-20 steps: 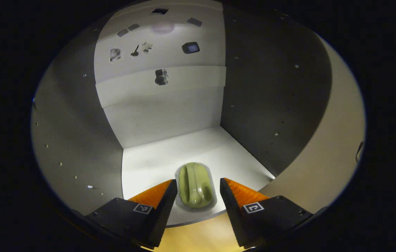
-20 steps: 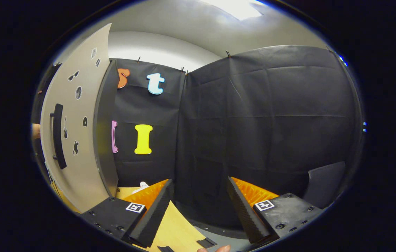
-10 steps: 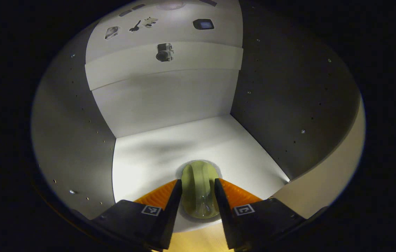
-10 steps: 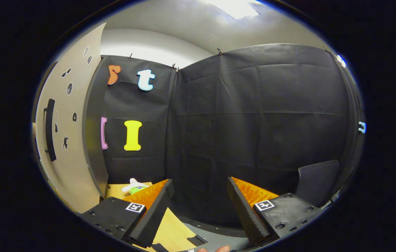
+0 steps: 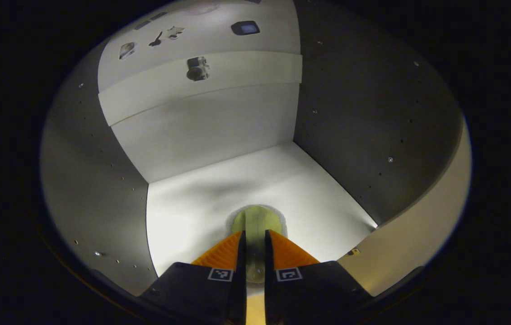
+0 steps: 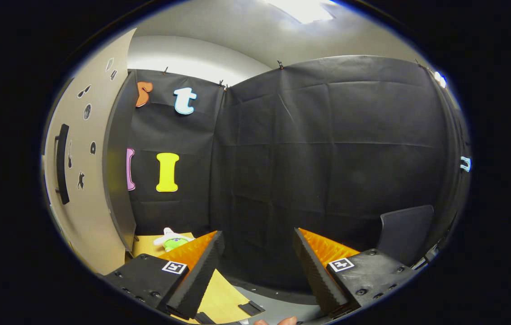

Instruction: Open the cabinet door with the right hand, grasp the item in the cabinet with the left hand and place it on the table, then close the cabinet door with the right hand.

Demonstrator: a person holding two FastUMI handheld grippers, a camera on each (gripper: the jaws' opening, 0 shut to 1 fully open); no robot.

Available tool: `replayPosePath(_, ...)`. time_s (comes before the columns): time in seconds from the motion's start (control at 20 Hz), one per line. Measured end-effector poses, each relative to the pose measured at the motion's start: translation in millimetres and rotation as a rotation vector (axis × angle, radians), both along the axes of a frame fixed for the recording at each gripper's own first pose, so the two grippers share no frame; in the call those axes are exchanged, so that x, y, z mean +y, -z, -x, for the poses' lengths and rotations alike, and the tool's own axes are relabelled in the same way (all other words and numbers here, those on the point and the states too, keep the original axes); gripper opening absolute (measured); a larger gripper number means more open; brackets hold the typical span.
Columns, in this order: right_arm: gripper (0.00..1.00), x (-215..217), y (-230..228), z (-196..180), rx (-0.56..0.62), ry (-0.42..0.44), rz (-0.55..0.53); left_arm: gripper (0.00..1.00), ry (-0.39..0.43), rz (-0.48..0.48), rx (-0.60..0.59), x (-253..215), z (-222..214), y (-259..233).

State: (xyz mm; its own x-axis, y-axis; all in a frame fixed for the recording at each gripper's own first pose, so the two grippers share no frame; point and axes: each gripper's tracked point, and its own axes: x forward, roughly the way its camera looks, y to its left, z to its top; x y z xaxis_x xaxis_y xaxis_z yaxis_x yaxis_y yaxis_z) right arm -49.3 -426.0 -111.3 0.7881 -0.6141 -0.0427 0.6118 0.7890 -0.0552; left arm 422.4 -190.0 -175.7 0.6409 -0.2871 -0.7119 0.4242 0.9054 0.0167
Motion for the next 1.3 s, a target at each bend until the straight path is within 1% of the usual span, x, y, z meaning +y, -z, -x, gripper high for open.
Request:
replayPosePath(0.2,0.97,6.6,-3.2,0.0,-0.009,-0.014,0.007,0.19,0.019,0.023,-0.025,-2.9,12.6,-14.5)
replayPosePath(0.35,0.97,16.0,-5.1,-2.7,-0.016,-0.032,0.004,0.19,0.034,0.039,-0.029,1.2,32.3,-19.8)
replayPosePath(0.6,0.97,37.0,-7.0,-8.1,-0.02,-0.073,0.013,0.19,0.034,0.114,-0.045,11.6,78.6,-18.2)
replayPosePath(0.75,0.97,52.4,-6.2,-14.7,-0.018,-0.105,0.007,0.18,0.039,0.133,-0.071,21.7,115.0,-16.0)
replayPosePath(0.9,0.97,68.4,-7.7,-21.9,-0.024,-0.136,-0.007,0.2,0.046,0.142,-0.081,29.9,152.9,-6.2)
replayPosePath(0.95,0.97,73.8,-8.8,-24.0,-0.026,-0.145,-0.009,0.19,0.044,0.145,-0.078,32.1,165.5,-1.5)
replayPosePath(1.15,0.97,89.9,-10.3,-28.0,-0.019,-0.171,0.009,0.19,0.042,0.119,-0.096,42.9,210.1,25.7)
replayPosePath(1.3,0.97,99.6,-12.9,-32.0,-0.024,-0.187,-0.001,0.19,0.018,0.155,-0.071,41.9,240.4,57.0)
